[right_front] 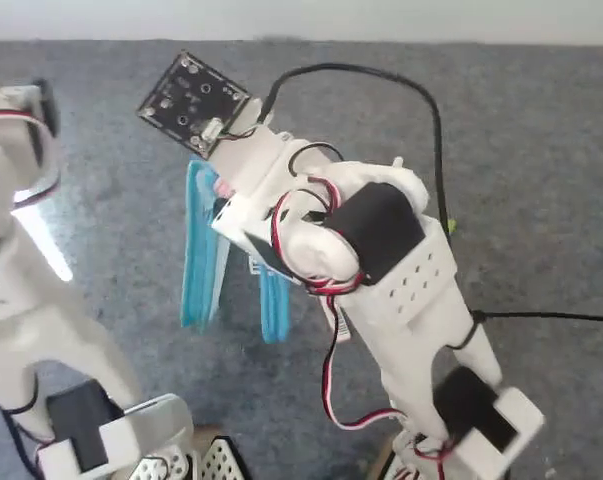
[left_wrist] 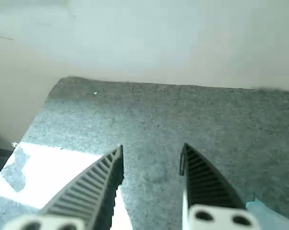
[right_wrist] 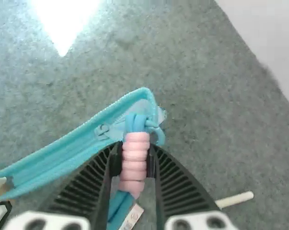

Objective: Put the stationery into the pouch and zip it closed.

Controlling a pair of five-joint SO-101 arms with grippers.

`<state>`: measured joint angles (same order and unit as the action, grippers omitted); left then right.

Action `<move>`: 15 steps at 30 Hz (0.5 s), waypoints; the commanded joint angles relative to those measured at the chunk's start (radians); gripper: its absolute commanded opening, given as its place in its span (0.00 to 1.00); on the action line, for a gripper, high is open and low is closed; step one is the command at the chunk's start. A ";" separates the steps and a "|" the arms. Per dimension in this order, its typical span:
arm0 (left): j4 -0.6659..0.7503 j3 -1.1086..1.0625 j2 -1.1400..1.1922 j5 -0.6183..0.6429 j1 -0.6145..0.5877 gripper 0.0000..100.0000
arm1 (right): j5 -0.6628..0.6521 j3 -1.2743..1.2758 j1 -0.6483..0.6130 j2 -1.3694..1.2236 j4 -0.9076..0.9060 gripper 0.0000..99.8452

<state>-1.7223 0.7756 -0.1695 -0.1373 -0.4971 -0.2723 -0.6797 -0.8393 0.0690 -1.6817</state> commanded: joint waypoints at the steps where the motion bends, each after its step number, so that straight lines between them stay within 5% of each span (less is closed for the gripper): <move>1: -0.035 0.007 0.003 -0.044 -0.035 0.19 | -0.018 0.193 0.102 0.090 0.183 0.01; 9: -0.031 -0.099 0.008 -0.046 -0.057 0.19 | -0.011 0.195 0.607 0.091 0.452 0.01; 12: -0.029 -0.150 0.012 -0.046 -0.023 0.19 | 0.023 0.121 0.670 0.056 0.549 0.01; 15: -0.026 -0.183 0.011 -0.046 0.006 0.20 | 0.020 -0.011 0.601 -0.004 0.545 0.01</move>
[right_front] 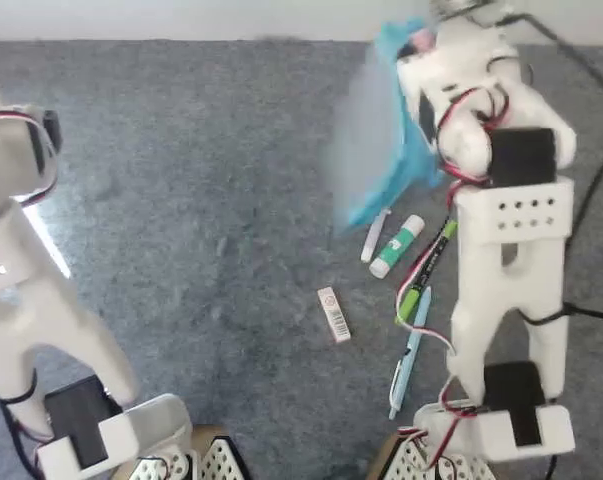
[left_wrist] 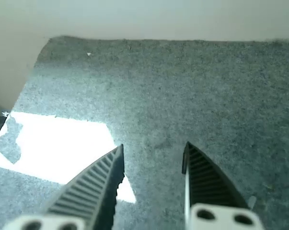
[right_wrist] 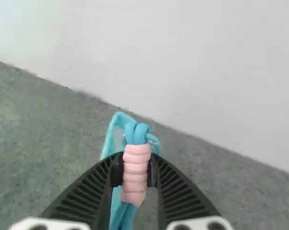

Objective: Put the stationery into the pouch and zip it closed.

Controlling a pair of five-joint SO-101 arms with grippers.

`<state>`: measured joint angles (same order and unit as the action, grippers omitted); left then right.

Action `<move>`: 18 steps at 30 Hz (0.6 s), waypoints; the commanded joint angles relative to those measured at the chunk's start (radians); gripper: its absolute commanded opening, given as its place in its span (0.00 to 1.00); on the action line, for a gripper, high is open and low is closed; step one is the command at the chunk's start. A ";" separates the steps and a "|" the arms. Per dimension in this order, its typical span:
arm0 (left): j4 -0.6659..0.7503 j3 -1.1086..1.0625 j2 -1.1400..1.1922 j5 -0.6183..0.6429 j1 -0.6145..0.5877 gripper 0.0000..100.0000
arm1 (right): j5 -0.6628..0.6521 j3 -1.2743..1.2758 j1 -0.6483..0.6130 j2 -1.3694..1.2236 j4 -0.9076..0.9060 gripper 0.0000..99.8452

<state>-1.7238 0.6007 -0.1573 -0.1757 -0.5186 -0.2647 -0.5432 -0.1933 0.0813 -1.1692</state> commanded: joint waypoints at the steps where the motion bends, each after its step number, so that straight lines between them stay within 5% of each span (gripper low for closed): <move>1: -0.025 -0.012 -0.002 -0.008 0.034 0.20 | -0.008 -0.186 -0.094 -0.039 -0.007 0.01; 10: -0.031 -0.013 -0.008 -0.040 0.037 0.20 | -0.072 -0.213 -0.503 -0.232 -0.559 0.01; 18: -0.032 -0.025 -0.008 -0.052 0.018 0.20 | -0.069 -0.213 -0.533 -0.185 -0.595 0.01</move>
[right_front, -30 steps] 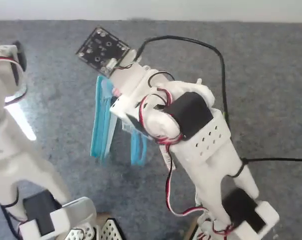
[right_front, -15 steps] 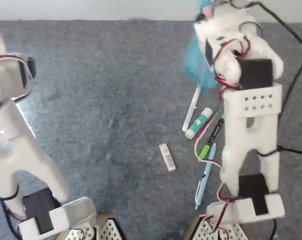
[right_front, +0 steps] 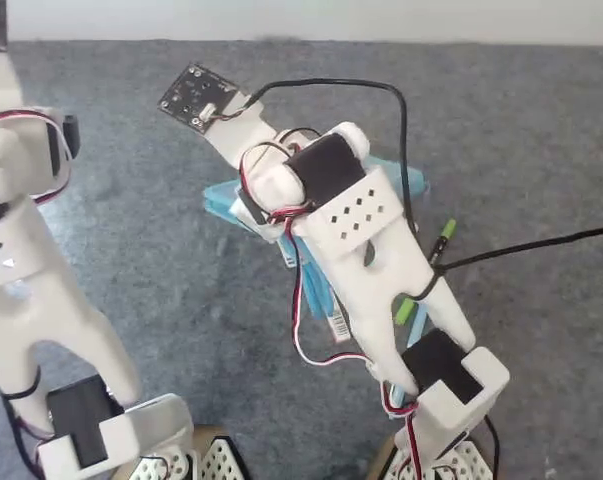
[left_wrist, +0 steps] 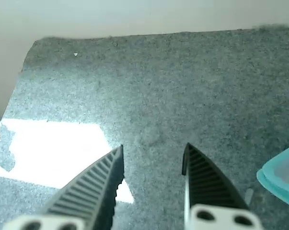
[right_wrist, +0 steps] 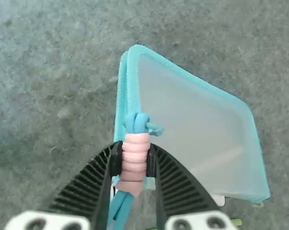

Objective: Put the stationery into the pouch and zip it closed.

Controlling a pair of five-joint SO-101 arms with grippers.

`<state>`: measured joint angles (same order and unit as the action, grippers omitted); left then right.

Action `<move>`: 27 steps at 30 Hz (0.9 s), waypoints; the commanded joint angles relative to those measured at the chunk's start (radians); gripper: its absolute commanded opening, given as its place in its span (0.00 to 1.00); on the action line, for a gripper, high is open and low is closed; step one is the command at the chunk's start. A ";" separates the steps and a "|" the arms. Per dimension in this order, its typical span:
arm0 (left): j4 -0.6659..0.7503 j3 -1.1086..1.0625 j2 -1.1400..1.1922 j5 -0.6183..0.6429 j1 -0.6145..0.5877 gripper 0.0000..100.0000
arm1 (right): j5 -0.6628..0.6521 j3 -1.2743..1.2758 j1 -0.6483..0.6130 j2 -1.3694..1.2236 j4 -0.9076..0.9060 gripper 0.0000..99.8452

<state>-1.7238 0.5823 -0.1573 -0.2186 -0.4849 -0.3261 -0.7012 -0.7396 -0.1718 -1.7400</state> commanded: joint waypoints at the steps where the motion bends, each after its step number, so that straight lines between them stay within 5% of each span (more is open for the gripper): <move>1: -0.032 -0.016 -0.008 -0.009 -0.023 0.20 | -0.008 -0.055 0.030 0.074 -0.028 0.01; 9: -0.032 -0.209 -0.009 -0.061 -0.014 0.19 | 0.009 -0.055 0.206 0.189 -0.036 0.01; 17: -0.028 -0.312 -0.029 -0.064 0.126 0.20 | -0.121 0.029 0.216 0.223 -0.056 0.01; 20: -0.028 -0.331 -0.060 -0.064 0.124 0.20 | -0.103 0.054 0.374 0.229 -0.045 0.01; 24: -0.028 -0.372 -0.101 -0.061 0.124 0.20 | 0.152 0.054 0.691 0.202 0.157 0.01; 27: 0.000 -0.461 -0.130 -0.061 0.126 0.20 | 0.318 0.054 0.782 0.153 0.427 0.01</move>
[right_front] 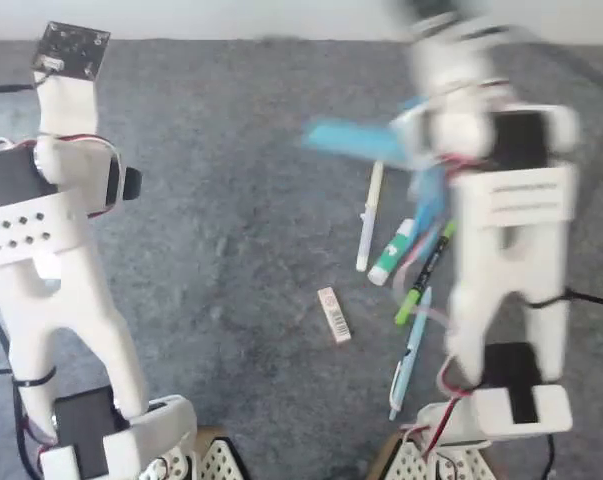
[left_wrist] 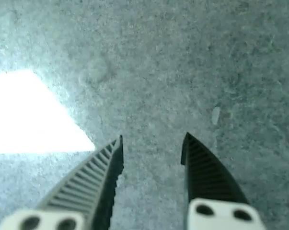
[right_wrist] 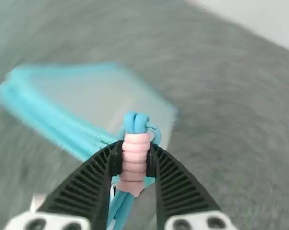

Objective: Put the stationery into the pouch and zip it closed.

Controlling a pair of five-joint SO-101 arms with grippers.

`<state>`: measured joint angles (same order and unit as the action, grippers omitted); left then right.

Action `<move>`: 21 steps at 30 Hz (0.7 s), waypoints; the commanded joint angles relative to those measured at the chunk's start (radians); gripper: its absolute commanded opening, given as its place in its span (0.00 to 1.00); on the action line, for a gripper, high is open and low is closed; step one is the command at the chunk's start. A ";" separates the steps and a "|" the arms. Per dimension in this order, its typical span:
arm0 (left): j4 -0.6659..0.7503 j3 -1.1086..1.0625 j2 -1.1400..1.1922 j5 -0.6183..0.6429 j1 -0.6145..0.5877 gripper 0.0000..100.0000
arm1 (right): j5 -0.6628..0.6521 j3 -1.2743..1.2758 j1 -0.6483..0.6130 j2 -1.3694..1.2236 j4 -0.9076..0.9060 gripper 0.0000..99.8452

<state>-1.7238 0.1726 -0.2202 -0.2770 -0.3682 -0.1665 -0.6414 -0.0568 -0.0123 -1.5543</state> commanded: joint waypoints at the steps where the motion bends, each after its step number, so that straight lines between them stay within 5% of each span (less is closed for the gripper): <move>1: 0.026 -0.099 -0.078 -0.003 0.008 0.20 | 0.173 -0.006 0.090 -0.022 0.328 0.01; 4: 0.133 -0.271 -0.121 -0.006 0.006 0.20 | 0.178 -0.020 -0.044 -0.050 0.493 0.01; 9: 0.345 -0.588 -0.230 -0.008 0.006 0.20 | 0.178 -0.258 -0.303 -0.091 0.473 0.01; 13: 0.477 -0.776 -0.331 -0.008 0.002 0.20 | 0.126 -0.457 -0.475 -0.099 0.213 0.01; 21: 0.520 -0.814 -0.555 -0.017 -0.267 0.20 | -0.328 -0.517 -0.631 -0.104 -0.234 0.01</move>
<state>-1.2344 -0.6483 -0.6728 -0.2770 -0.5493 -0.3399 -1.1047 -0.6460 -0.1289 -1.7016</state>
